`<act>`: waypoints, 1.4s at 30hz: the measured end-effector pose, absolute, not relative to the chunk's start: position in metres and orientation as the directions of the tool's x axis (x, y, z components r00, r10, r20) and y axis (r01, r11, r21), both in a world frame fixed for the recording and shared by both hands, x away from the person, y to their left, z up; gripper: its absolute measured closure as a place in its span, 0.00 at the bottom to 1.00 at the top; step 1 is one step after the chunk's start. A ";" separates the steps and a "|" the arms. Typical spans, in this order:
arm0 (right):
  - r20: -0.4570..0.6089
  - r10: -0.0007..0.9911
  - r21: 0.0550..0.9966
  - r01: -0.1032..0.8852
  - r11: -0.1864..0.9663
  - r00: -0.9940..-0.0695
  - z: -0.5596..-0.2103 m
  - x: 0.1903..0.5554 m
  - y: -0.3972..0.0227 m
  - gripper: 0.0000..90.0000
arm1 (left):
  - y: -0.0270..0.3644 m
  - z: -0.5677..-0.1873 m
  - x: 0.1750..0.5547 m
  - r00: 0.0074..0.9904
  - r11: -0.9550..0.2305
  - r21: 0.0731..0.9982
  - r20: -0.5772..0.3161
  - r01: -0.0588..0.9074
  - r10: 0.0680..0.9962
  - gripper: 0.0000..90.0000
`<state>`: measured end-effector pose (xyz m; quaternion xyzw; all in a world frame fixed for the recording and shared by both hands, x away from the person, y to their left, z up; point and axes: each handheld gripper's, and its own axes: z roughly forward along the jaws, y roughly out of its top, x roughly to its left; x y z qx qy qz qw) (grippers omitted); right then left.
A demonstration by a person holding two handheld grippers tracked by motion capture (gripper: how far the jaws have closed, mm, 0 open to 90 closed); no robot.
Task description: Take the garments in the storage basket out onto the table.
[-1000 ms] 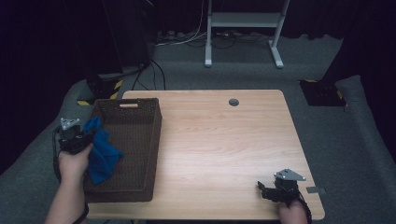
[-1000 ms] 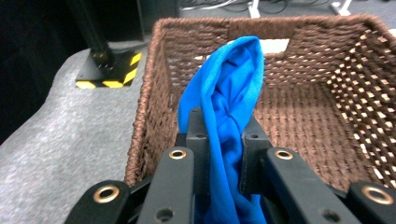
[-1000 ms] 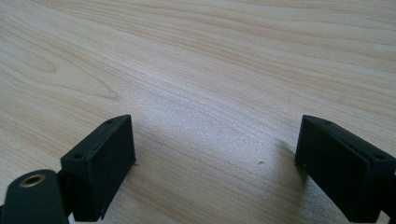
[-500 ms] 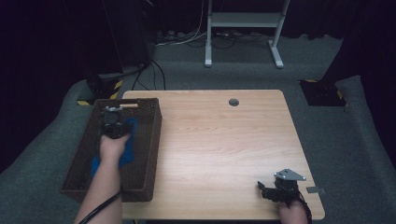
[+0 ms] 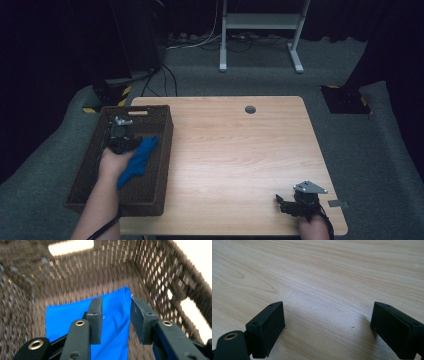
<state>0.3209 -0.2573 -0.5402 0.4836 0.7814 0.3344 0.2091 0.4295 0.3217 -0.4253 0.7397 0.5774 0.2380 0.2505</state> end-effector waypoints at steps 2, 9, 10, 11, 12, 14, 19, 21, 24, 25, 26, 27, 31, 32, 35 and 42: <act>-0.003 0.896 0.725 0.616 0.309 -0.445 -0.540 0.321 -0.257 0.13 | 0.328 -0.430 0.425 0.241 -0.247 0.617 0.094 0.748 0.966 0.70; -0.004 0.896 0.725 0.616 0.309 -0.445 -0.540 0.321 -0.257 0.13 | 0.351 -0.454 0.412 0.276 -0.298 0.498 0.120 0.814 0.954 0.76; -0.004 0.896 0.725 0.616 0.309 -0.445 -0.540 0.321 -0.257 0.13 | 0.354 -0.457 0.410 0.281 -0.307 0.485 0.126 0.819 0.951 0.75; -0.004 0.896 0.725 0.616 0.309 -0.445 -0.540 0.321 -0.257 0.13 | 0.355 -0.460 0.409 0.283 -0.309 0.476 0.128 0.823 0.951 0.74; -0.004 0.896 0.725 0.616 0.309 -0.445 -0.540 0.321 -0.257 0.13 | 0.357 -0.462 0.408 0.286 -0.311 0.471 0.126 0.825 0.950 0.72; -0.004 0.896 0.725 0.616 0.309 -0.445 -0.540 0.321 -0.257 0.13 | 0.360 -0.464 0.405 0.298 -0.322 0.469 0.127 0.822 0.946 0.69; -0.004 0.896 0.725 0.616 0.309 -0.445 -0.540 0.321 -0.257 0.13 | 0.363 -0.467 0.400 0.333 -0.349 0.459 0.120 0.817 0.935 0.65; -0.004 0.896 0.725 0.616 0.309 -0.445 -0.540 0.321 -0.257 0.13 | 0.364 -0.469 0.399 0.333 -0.353 0.434 0.123 0.829 0.935 0.65; -0.004 0.896 0.725 0.616 0.309 -0.445 -0.540 0.321 -0.257 0.13 | 0.363 -0.472 0.399 0.328 -0.348 0.408 0.122 0.844 0.937 0.71; -0.004 0.896 0.725 0.616 0.309 -0.445 -0.540 0.321 -0.257 0.13 | 0.363 -0.473 0.399 0.331 -0.355 0.396 0.129 0.847 0.935 0.76; -0.004 0.896 0.725 0.616 0.309 -0.445 -0.540 0.321 -0.257 0.13 | 0.362 -0.473 0.399 0.330 -0.354 0.388 0.131 0.851 0.935 0.79; -0.004 0.896 0.725 0.616 0.309 -0.445 -0.540 0.321 -0.257 0.13 | 0.362 -0.473 0.399 0.326 -0.350 0.383 0.127 0.855 0.937 0.83; -0.004 0.896 0.725 0.616 0.309 -0.445 -0.540 0.321 -0.257 0.13 | 0.360 -0.471 0.396 0.332 -0.359 0.381 0.138 0.852 0.933 0.98; -0.004 0.896 0.725 0.616 0.309 -0.445 -0.540 0.321 -0.257 0.13 | 0.359 -0.470 0.395 0.341 -0.370 0.380 0.142 0.848 0.929 0.98; -0.004 0.895 0.725 0.616 0.309 -0.445 -0.540 0.321 -0.257 0.13 | 0.352 -0.465 0.390 0.365 -0.397 0.383 0.156 0.834 0.918 0.99; -0.004 0.896 0.725 0.616 0.309 -0.445 -0.540 0.321 -0.257 0.13 | 0.332 -0.448 0.377 0.457 -0.487 0.383 0.171 0.785 0.873 0.99</act>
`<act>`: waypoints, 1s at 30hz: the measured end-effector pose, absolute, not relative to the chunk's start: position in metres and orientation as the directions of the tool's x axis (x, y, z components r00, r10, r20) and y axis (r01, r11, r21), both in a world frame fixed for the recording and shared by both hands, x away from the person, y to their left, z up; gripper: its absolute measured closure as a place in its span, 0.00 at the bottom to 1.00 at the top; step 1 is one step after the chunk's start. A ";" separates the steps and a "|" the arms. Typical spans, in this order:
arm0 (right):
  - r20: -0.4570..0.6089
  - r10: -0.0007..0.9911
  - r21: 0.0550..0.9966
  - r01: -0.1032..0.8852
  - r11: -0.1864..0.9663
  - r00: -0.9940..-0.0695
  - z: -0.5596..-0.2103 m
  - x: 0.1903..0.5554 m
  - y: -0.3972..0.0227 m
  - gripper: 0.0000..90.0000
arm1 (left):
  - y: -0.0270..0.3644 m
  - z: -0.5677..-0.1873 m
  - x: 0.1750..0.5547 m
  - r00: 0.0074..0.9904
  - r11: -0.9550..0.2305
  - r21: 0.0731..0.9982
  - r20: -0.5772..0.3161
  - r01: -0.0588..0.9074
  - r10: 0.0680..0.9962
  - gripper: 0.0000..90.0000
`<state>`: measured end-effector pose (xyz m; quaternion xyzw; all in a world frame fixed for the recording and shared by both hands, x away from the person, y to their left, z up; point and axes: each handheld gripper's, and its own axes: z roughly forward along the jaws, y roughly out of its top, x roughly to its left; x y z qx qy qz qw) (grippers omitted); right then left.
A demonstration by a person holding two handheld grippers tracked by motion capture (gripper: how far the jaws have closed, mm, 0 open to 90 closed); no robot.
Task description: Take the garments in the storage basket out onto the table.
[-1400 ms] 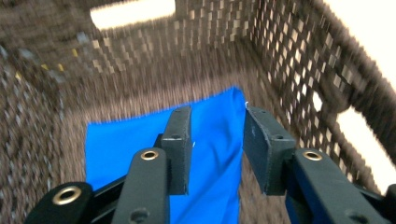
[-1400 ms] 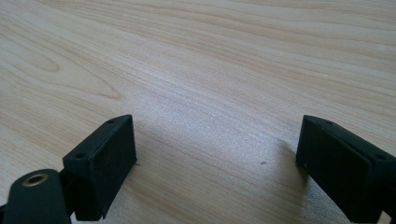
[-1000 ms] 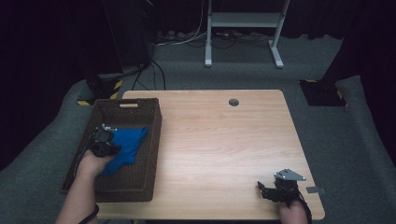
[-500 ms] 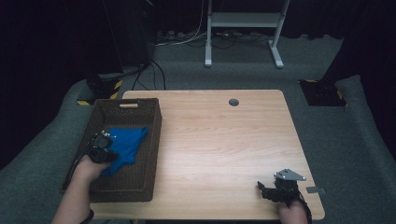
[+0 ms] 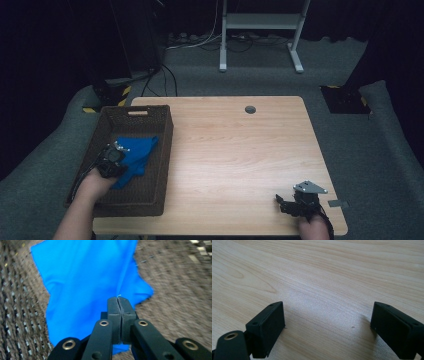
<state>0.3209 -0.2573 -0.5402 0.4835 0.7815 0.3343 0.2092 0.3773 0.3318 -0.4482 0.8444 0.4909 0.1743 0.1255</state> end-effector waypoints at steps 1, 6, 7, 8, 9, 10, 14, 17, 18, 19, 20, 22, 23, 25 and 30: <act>-0.004 0.896 0.725 0.616 0.309 -0.445 -0.540 0.321 -0.257 0.13 | 0.327 -0.446 0.375 0.472 -0.496 0.382 0.164 0.779 0.866 0.99; -0.004 0.896 0.725 0.616 0.309 -0.445 -0.540 0.321 -0.257 0.13 | 0.306 -0.442 0.366 0.538 -0.559 0.369 0.170 0.743 0.826 0.99; -0.004 0.896 0.725 0.616 0.308 -0.444 -0.540 0.321 -0.257 0.13 | 0.302 -0.442 0.365 0.551 -0.573 0.363 0.172 0.735 0.816 0.99; -0.004 0.896 0.725 0.616 0.308 -0.444 -0.540 0.321 -0.257 0.13 | 0.297 -0.442 0.364 0.560 -0.581 0.357 0.170 0.732 0.811 0.99; -0.004 0.896 0.725 0.616 0.309 -0.445 -0.540 0.321 -0.257 0.13 | 0.293 -0.442 0.363 0.574 -0.595 0.349 0.173 0.724 0.800 0.99; -0.004 0.896 0.725 0.616 0.309 -0.445 -0.540 0.321 -0.257 0.13 | 0.290 -0.443 0.363 0.586 -0.609 0.339 0.180 0.717 0.790 0.99; -0.004 0.896 0.725 0.616 0.309 -0.445 -0.540 0.321 -0.257 0.13 | 0.280 -0.447 0.364 0.612 -0.634 0.303 0.178 0.711 0.771 0.99; -0.003 0.896 0.725 0.616 0.308 -0.445 -0.540 0.321 -0.257 0.13 | 0.277 -0.452 0.365 0.626 -0.643 0.282 0.161 0.712 0.763 0.98; -0.003 0.896 0.725 0.616 0.308 -0.445 -0.540 0.321 -0.257 0.13 | 0.276 -0.453 0.365 0.626 -0.639 0.283 0.149 0.715 0.766 0.97; -0.003 0.896 0.725 0.616 0.308 -0.445 -0.540 0.321 -0.257 0.13 | 0.276 -0.454 0.366 0.630 -0.636 0.291 0.130 0.714 0.766 0.94; -0.003 0.896 0.725 0.616 0.308 -0.445 -0.540 0.321 -0.257 0.13 | 0.276 -0.454 0.366 0.634 -0.633 0.304 0.110 0.712 0.766 0.89; -0.003 0.895 0.725 0.616 0.308 -0.445 -0.540 0.321 -0.257 0.13 | 0.276 -0.452 0.366 0.627 -0.621 0.339 0.107 0.707 0.772 0.80; -0.003 0.895 0.725 0.616 0.309 -0.445 -0.540 0.321 -0.257 0.13 | 0.277 -0.450 0.367 0.614 -0.610 0.361 0.119 0.705 0.780 0.78; -0.003 0.895 0.725 0.616 0.309 -0.445 -0.540 0.321 -0.257 0.13 | 0.281 -0.446 0.368 0.578 -0.578 0.407 0.139 0.707 0.804 0.76; -0.003 0.896 0.725 0.616 0.308 -0.445 -0.540 0.321 -0.257 0.13 | 0.290 -0.440 0.370 0.497 -0.510 0.485 0.167 0.711 0.852 0.74</act>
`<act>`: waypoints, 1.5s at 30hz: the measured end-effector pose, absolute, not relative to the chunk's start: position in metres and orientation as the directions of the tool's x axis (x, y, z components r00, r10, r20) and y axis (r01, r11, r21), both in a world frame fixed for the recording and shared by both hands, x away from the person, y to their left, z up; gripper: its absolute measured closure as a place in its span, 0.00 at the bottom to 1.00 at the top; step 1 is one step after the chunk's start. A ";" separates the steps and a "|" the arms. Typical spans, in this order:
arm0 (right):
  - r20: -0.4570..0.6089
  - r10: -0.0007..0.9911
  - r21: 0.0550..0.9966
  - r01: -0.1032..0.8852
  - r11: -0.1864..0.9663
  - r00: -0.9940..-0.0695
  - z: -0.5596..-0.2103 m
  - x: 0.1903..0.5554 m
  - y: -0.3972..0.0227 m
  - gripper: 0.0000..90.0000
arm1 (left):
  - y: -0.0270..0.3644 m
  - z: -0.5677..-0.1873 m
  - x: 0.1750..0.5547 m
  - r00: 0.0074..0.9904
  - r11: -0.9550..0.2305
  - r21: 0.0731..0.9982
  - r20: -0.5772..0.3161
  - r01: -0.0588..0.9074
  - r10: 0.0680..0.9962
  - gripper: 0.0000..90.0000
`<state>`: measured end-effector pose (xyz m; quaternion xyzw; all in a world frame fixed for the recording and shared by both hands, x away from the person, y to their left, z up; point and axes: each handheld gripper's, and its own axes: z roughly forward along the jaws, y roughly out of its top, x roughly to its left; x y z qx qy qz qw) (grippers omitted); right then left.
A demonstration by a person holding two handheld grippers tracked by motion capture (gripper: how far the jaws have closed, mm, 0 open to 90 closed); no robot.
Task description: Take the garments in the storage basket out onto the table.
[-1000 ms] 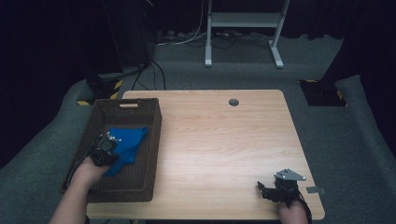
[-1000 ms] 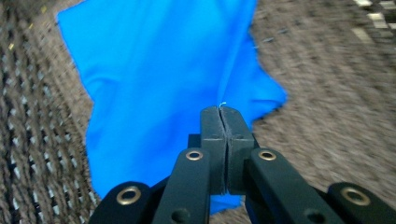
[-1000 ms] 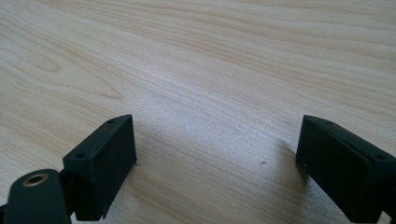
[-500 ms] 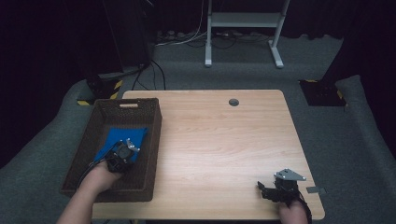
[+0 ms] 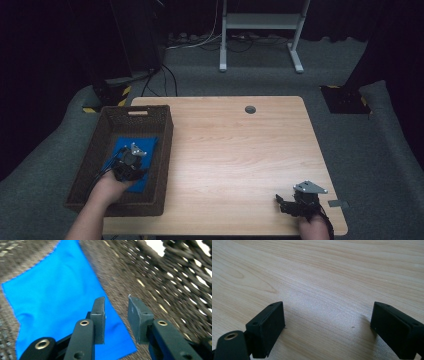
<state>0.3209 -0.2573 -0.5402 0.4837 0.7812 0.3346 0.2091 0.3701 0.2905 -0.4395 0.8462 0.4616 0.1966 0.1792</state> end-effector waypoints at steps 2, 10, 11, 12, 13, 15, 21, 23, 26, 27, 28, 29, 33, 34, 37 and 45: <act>-0.003 0.896 0.725 0.616 0.308 -0.445 -0.540 0.321 -0.257 0.13 | 0.293 -0.438 0.370 0.467 -0.490 0.509 0.182 0.708 0.865 0.73; -0.004 0.895 0.725 0.616 0.309 -0.445 -0.540 0.321 -0.257 0.13 | 0.302 -0.425 0.370 0.359 -0.399 0.631 0.198 0.665 0.912 0.64; -0.004 0.895 0.725 0.616 0.309 -0.445 -0.540 0.321 -0.257 0.13 | 0.303 -0.423 0.370 0.349 -0.388 0.646 0.195 0.658 0.917 0.63; -0.004 0.895 0.725 0.616 0.309 -0.445 -0.540 0.321 -0.257 0.13 | 0.303 -0.421 0.369 0.339 -0.378 0.661 0.194 0.648 0.920 0.62; -0.004 0.895 0.725 0.616 0.309 -0.445 -0.540 0.321 -0.257 0.13 | 0.304 -0.418 0.369 0.333 -0.373 0.671 0.195 0.641 0.922 0.61; -0.004 0.895 0.725 0.616 0.309 -0.445 -0.540 0.321 -0.257 0.13 | 0.304 -0.415 0.368 0.317 -0.354 0.693 0.188 0.628 0.930 0.60; -0.003 0.896 0.725 0.616 0.308 -0.445 -0.540 0.321 -0.257 0.13 | 0.305 -0.406 0.365 0.285 -0.301 0.751 0.156 0.587 0.946 0.52; -0.003 0.895 0.725 0.616 0.309 -0.446 -0.540 0.321 -0.257 0.13 | 0.304 -0.403 0.363 0.272 -0.287 0.768 0.152 0.572 0.950 0.51; -0.003 0.895 0.725 0.616 0.309 -0.446 -0.540 0.321 -0.257 0.13 | 0.303 -0.397 0.362 0.264 -0.261 0.794 0.132 0.548 0.956 0.49; -0.002 0.896 0.725 0.616 0.308 -0.445 -0.540 0.321 -0.257 0.13 | 0.302 -0.396 0.362 0.262 -0.256 0.799 0.128 0.544 0.957 0.48; -0.002 0.895 0.725 0.616 0.308 -0.445 -0.540 0.321 -0.257 0.13 | 0.301 -0.395 0.362 0.262 -0.251 0.804 0.124 0.538 0.957 0.47; -0.003 0.895 0.725 0.616 0.309 -0.446 -0.540 0.321 -0.257 0.13 | 0.299 -0.393 0.362 0.264 -0.251 0.809 0.123 0.532 0.957 0.47; -0.002 0.895 0.725 0.616 0.308 -0.446 -0.540 0.321 -0.257 0.13 | 0.291 -0.387 0.362 0.272 -0.239 0.831 0.111 0.503 0.956 0.44; -0.002 0.895 0.725 0.616 0.308 -0.446 -0.540 0.321 -0.257 0.13 | 0.288 -0.386 0.363 0.275 -0.238 0.834 0.108 0.497 0.955 0.43; -0.003 0.895 0.725 0.615 0.309 -0.446 -0.540 0.321 -0.257 0.13 | 0.280 -0.384 0.364 0.279 -0.236 0.844 0.108 0.481 0.954 0.40; -0.003 0.895 0.725 0.616 0.309 -0.446 -0.540 0.321 -0.257 0.13 | 0.267 -0.381 0.365 0.293 -0.200 0.858 0.062 0.473 0.954 0.32</act>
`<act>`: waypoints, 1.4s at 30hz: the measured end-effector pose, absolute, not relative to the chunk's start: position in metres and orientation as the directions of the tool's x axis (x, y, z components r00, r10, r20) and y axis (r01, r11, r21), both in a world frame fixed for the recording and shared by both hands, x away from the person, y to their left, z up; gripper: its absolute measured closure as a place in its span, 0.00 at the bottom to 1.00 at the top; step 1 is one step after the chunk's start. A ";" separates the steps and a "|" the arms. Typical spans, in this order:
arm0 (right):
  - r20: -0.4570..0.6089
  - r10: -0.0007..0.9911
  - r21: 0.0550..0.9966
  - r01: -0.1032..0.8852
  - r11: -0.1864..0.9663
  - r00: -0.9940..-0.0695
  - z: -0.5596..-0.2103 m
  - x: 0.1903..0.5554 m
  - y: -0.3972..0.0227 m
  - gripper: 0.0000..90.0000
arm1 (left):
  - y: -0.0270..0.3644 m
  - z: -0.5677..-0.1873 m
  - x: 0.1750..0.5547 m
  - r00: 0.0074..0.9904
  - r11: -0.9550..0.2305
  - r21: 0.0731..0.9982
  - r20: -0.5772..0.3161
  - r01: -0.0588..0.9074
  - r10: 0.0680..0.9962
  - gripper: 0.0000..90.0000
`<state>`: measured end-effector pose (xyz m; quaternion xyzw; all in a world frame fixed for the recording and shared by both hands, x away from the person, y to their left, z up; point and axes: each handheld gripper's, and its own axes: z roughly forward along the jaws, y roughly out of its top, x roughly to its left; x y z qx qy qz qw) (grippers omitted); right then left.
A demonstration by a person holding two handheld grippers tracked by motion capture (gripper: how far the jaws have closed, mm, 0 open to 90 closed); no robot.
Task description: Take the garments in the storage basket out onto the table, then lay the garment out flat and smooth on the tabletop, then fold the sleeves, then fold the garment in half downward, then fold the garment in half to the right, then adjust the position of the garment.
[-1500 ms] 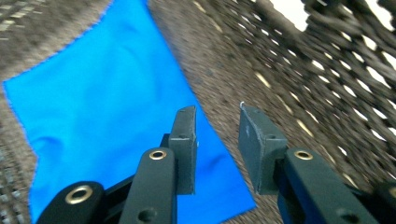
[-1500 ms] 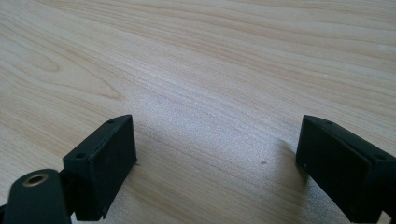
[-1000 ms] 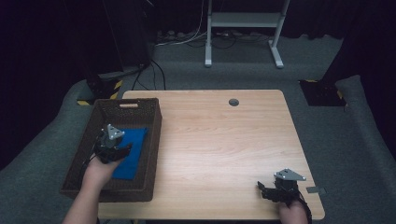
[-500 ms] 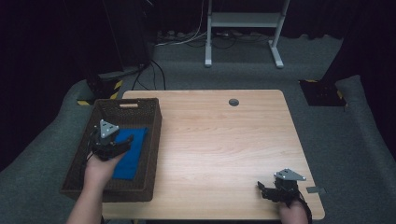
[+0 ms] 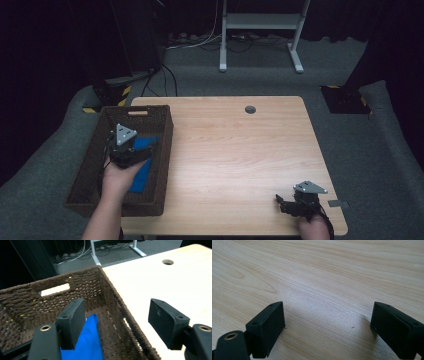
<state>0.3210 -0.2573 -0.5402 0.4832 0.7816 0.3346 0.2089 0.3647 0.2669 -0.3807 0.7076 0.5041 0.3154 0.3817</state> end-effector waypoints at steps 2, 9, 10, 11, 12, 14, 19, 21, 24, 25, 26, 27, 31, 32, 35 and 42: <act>-0.003 0.895 0.725 0.616 0.309 -0.446 -0.540 0.321 -0.257 0.13 | 0.265 -0.381 0.365 0.295 -0.192 0.859 0.051 0.474 0.954 0.30; -0.004 0.895 0.725 0.615 0.310 -0.446 -0.540 0.321 -0.257 0.13 | 0.259 -0.384 0.364 0.308 -0.172 0.864 0.021 0.473 0.951 0.25; -0.004 0.895 0.725 0.615 0.310 -0.446 -0.540 0.321 -0.257 0.13 | 0.258 -0.384 0.364 0.308 -0.171 0.865 0.020 0.473 0.951 0.24; -0.004 0.895 0.725 0.615 0.310 -0.446 -0.540 0.321 -0.257 0.13 | 0.258 -0.384 0.364 0.308 -0.171 0.865 0.020 0.473 0.951 0.23; -0.003 0.895 0.725 0.616 0.309 -0.446 -0.540 0.321 -0.257 0.13 | 0.257 -0.386 0.365 0.308 -0.173 0.862 0.020 0.477 0.951 0.20; -0.004 0.895 0.725 0.615 0.311 -0.447 -0.540 0.321 -0.257 0.13 | 0.253 -0.388 0.365 0.313 -0.179 0.858 0.023 0.482 0.949 0.18; -0.004 0.895 0.725 0.615 0.311 -0.447 -0.540 0.321 -0.257 0.13 | 0.244 -0.392 0.367 0.325 -0.180 0.853 0.012 0.490 0.946 0.16; -0.004 0.894 0.725 0.615 0.310 -0.447 -0.540 0.321 -0.257 0.13 | 0.240 -0.393 0.368 0.333 -0.183 0.852 0.011 0.491 0.943 0.16; -0.003 0.895 0.725 0.615 0.310 -0.446 -0.540 0.321 -0.257 0.13 | 0.232 -0.394 0.370 0.344 -0.190 0.850 0.011 0.491 0.939 0.16; -0.004 0.895 0.725 0.615 0.310 -0.447 -0.540 0.321 -0.257 0.13 | 0.232 -0.394 0.370 0.344 -0.190 0.850 0.011 0.491 0.939 0.15; -0.002 0.895 0.725 0.616 0.309 -0.446 -0.540 0.321 -0.257 0.13 | 0.226 -0.395 0.370 0.356 -0.201 0.849 0.016 0.488 0.934 0.15; -0.003 0.895 0.725 0.615 0.310 -0.447 -0.540 0.321 -0.257 0.13 | 0.223 -0.395 0.370 0.363 -0.206 0.850 0.019 0.484 0.932 0.15; -0.004 0.894 0.725 0.615 0.311 -0.448 -0.540 0.321 -0.257 0.13 | 0.216 -0.396 0.371 0.375 -0.214 0.852 0.022 0.478 0.927 0.14; -0.004 0.894 0.725 0.614 0.311 -0.448 -0.540 0.321 -0.257 0.13 | 0.212 -0.396 0.372 0.380 -0.214 0.854 0.021 0.474 0.925 0.14; -0.004 0.894 0.725 0.615 0.311 -0.448 -0.540 0.321 -0.257 0.13 | 0.207 -0.396 0.372 0.389 -0.218 0.854 0.020 0.472 0.921 0.13; -0.004 0.894 0.725 0.614 0.311 -0.448 -0.540 0.321 -0.257 0.13 | 0.190 -0.395 0.372 0.419 -0.229 0.858 0.017 0.460 0.908 0.14</act>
